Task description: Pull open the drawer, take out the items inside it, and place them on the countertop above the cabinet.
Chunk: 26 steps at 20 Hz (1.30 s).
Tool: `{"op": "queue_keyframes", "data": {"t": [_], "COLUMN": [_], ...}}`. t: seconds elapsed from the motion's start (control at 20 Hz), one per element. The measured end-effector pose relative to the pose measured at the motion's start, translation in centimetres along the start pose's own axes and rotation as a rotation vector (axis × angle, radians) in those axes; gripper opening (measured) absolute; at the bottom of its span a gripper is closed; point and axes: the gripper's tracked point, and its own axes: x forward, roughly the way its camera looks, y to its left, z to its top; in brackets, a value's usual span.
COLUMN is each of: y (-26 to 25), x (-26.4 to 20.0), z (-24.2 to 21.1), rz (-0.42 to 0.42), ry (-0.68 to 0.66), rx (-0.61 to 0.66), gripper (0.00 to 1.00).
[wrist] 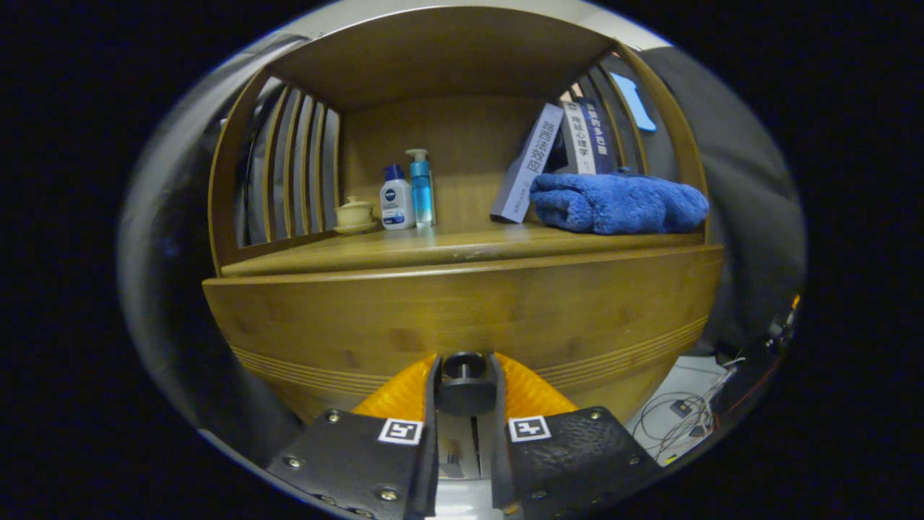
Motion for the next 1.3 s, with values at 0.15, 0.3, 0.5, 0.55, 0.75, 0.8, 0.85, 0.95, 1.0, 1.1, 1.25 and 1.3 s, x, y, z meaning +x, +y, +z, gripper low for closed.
{"op": "queue_keyframes", "data": {"t": [0.15,0.3,0.5,0.55,0.75,0.8,0.85,0.95,1.0,1.1,1.25,1.3], "y": [0.1,0.5,0.4,0.6,0.6,0.8,0.5,0.6,0.4,0.7,0.2,0.1], "x": [0.0,-0.5,-0.2,-0.3,-0.4,-0.6,-0.6,-1.0,-1.1,-0.7,-0.7,-0.8], "z": [0.0,-0.2,-0.5,-0.5,-0.1,-0.2,-0.1,-0.1,0.2,0.6,-0.1,0.5], "rz": [-0.004,0.016,0.019,0.021,0.024,0.028,0.03,0.045,0.05,0.057,0.044,0.045], "ry": [0.011,0.013,0.016,0.02,-0.001,-0.002,-0.009,-0.01,-0.013,-0.008,0.04,0.041], "rx": [0.0,0.024,0.026,0.039,0.074,0.08,0.075,0.099,0.116,0.152,0.096,0.094], "gripper": [0.29,0.29,0.29,0.29,0.29,0.29,0.29,0.29,0.29,0.29,0.36,0.43]}}
